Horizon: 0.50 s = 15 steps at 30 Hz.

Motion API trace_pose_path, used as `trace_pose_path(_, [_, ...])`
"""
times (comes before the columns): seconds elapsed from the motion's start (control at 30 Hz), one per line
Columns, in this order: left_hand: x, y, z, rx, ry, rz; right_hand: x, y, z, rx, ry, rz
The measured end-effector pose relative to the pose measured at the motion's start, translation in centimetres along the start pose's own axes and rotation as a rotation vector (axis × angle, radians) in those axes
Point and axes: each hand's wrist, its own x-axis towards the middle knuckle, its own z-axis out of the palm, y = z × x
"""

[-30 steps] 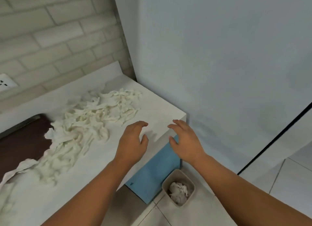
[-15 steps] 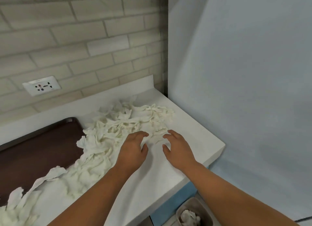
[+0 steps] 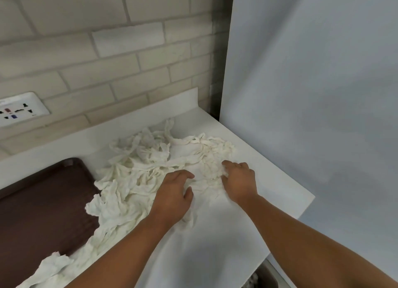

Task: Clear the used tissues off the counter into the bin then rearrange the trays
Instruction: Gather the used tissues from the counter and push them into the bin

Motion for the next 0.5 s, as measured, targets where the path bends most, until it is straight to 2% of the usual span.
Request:
trace_pose_path(0.17, [1.2,-0.4,0.5,-0.002,0.049,0.047,0.7,-0.2,0.2,0.046,0.119,0.018])
trace_pose_path(0.33, [1.9,0.6,1.6,-0.007,0.055,0.128,-0.1,-0.2,-1.3,0.42,0.276,0.007])
trace_pose_path(0.5, [1.6,1.8,3.5,-0.019,-0.017,0.157,-1.2,0.0,-3.6,0.527,0.162,0.074])
